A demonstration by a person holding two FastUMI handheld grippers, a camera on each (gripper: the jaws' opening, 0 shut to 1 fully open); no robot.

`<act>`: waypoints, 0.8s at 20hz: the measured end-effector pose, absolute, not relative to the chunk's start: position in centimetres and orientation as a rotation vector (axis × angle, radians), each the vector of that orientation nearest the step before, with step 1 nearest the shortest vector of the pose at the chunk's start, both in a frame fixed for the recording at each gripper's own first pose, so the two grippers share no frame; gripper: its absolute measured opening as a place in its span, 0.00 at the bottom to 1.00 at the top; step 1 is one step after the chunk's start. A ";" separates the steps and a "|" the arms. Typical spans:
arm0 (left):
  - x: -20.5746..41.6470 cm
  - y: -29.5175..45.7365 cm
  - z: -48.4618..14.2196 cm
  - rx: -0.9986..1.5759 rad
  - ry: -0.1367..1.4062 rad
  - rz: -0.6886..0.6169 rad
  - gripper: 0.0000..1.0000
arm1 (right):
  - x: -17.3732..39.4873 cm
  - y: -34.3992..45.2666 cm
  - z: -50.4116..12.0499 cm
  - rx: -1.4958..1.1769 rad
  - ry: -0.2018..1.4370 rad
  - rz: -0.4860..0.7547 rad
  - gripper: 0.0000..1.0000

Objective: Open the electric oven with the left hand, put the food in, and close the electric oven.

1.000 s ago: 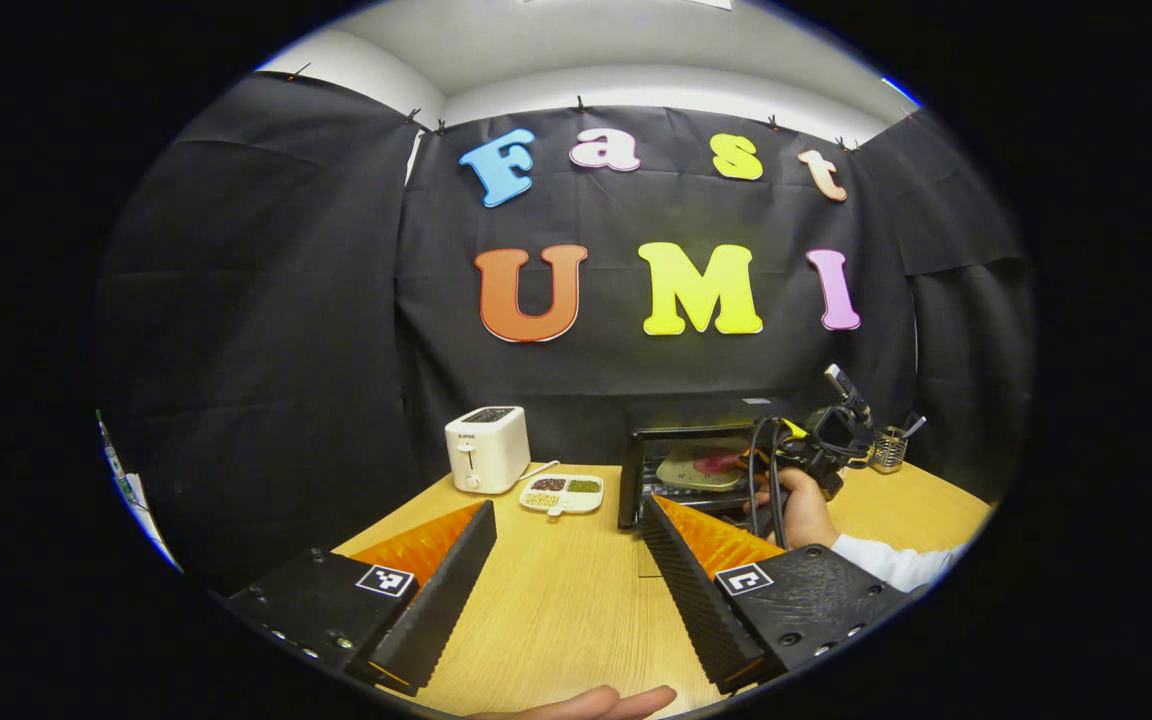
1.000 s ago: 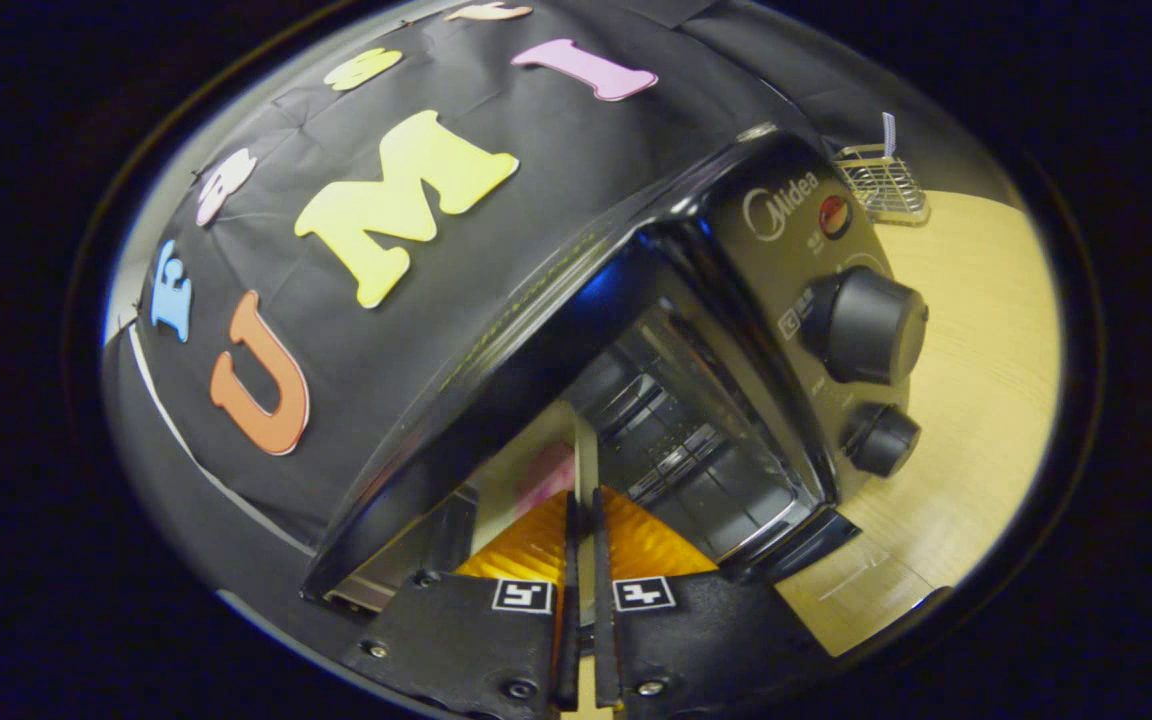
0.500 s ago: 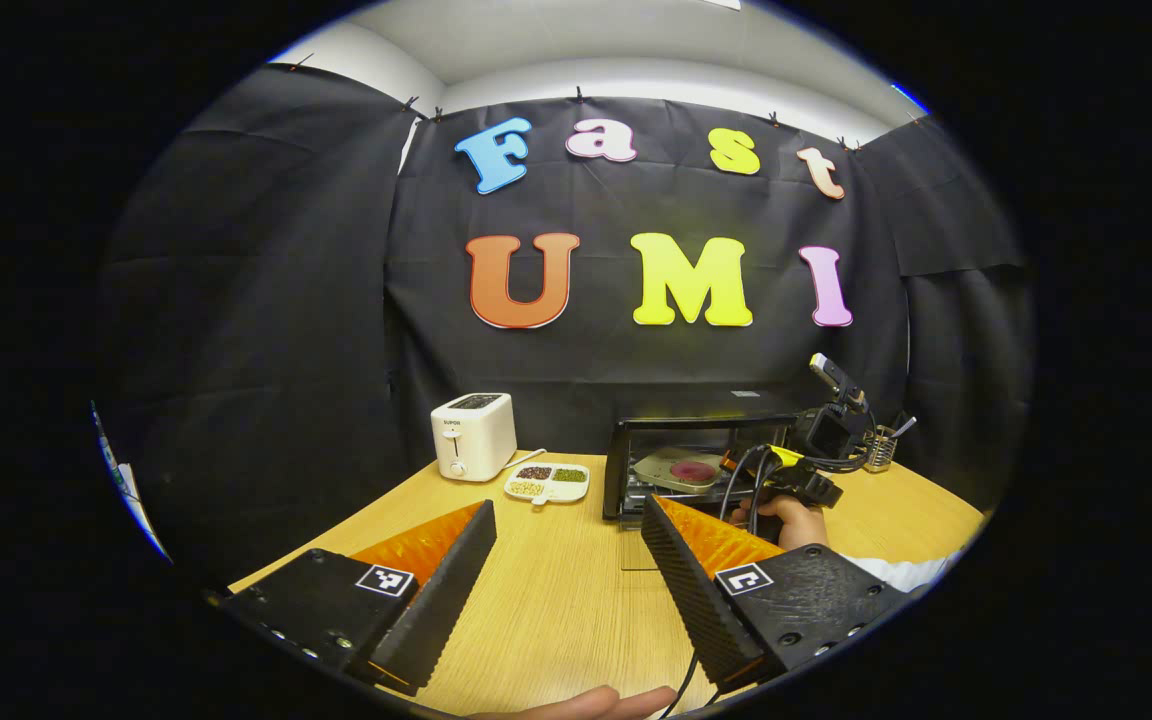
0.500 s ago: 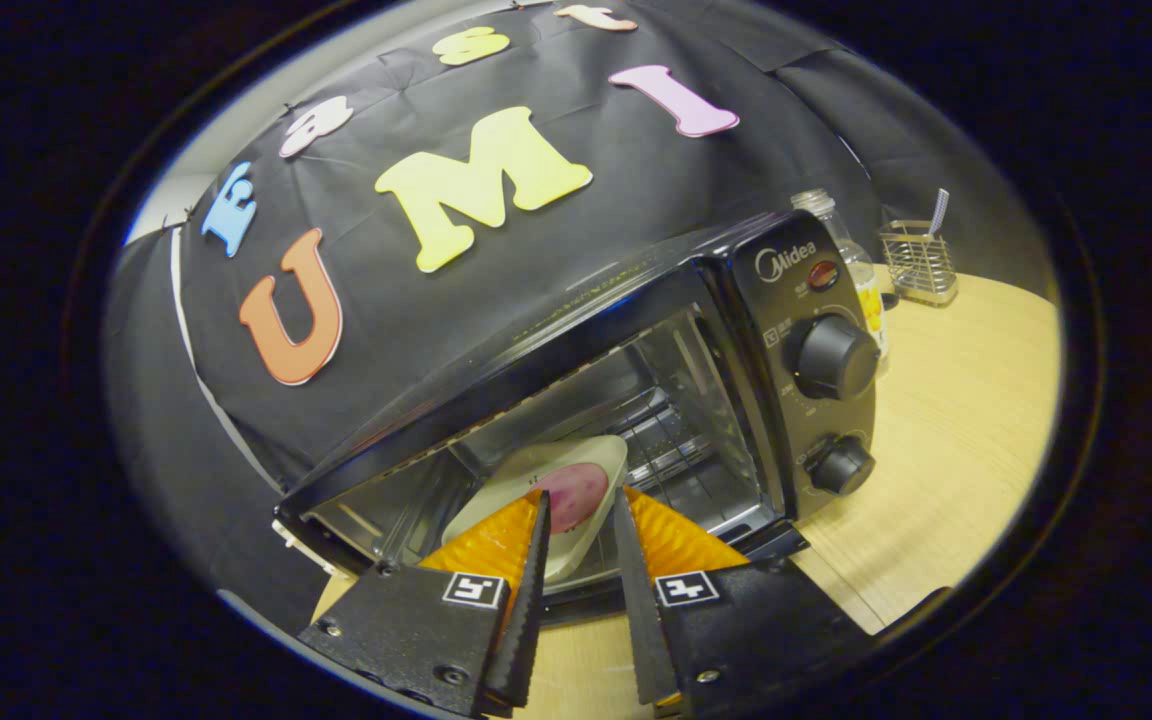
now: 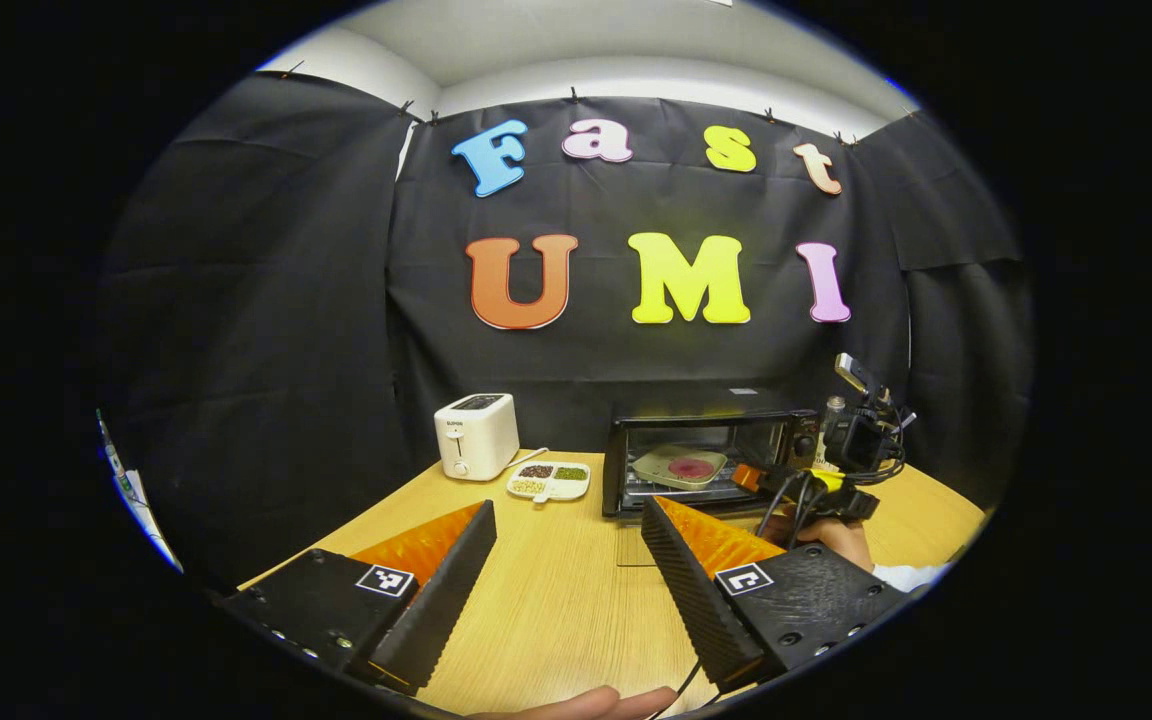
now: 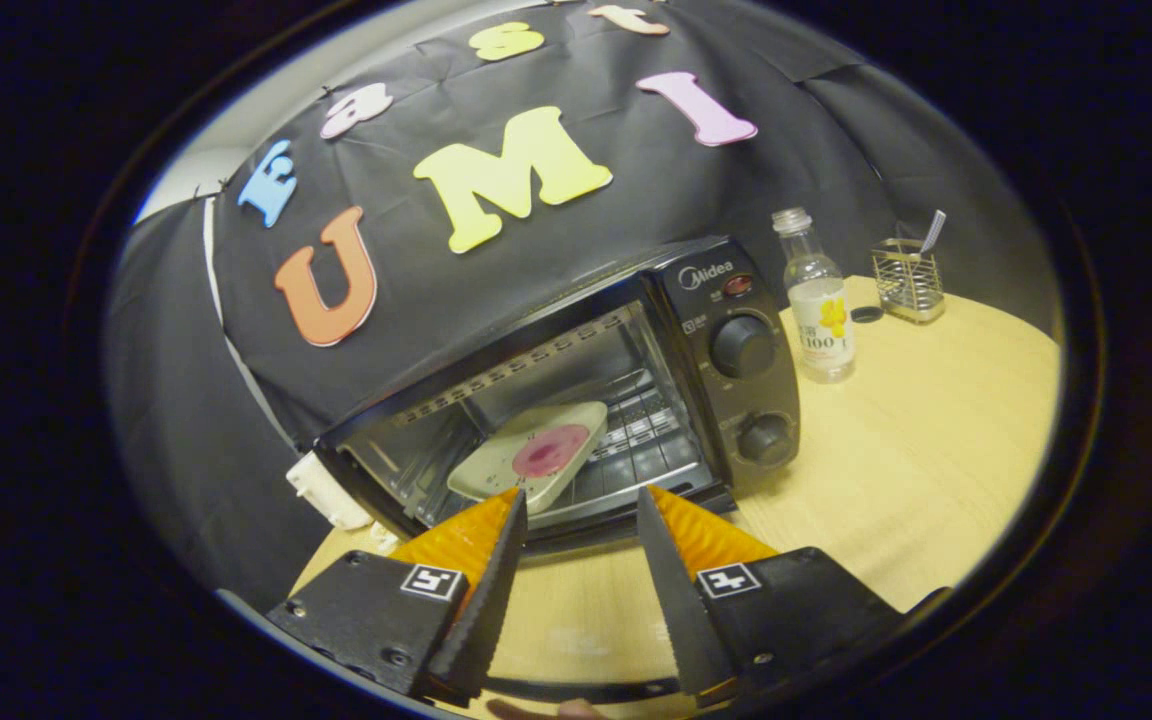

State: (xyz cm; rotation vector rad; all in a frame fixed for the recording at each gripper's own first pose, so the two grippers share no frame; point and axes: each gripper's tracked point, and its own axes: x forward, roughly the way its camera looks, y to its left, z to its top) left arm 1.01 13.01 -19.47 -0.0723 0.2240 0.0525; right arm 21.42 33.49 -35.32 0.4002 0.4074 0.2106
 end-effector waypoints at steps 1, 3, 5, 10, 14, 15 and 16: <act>1.0 12.6 -19.7 -0.073 0.231 0.047 0.94 | 20.6 33.1 -35.0 0.371 0.391 0.228 0.73; 0.9 11.9 -20.3 -0.073 0.244 0.033 0.94 | 19.0 31.0 -34.7 0.293 0.355 0.229 0.87; 0.9 11.1 -21.1 -0.071 0.264 0.020 0.94 | 17.5 29.4 -33.4 0.241 0.313 0.240 0.89; 2.0 8.5 -23.4 -0.078 0.330 -0.020 0.94 | 14.0 25.3 -28.8 0.135 0.230 0.268 0.96; 2.8 5.2 -25.6 -0.081 0.394 -0.073 0.94 | 12.2 21.7 -24.9 0.096 0.198 0.262 0.96; 3.0 4.6 -26.3 -0.082 0.411 -0.087 0.94 | 11.9 20.8 -23.8 0.092 0.188 0.261 0.96; 3.2 3.6 -27.0 -0.085 0.428 -0.104 0.94 | 11.6 19.7 -22.8 0.090 0.175 0.257 0.96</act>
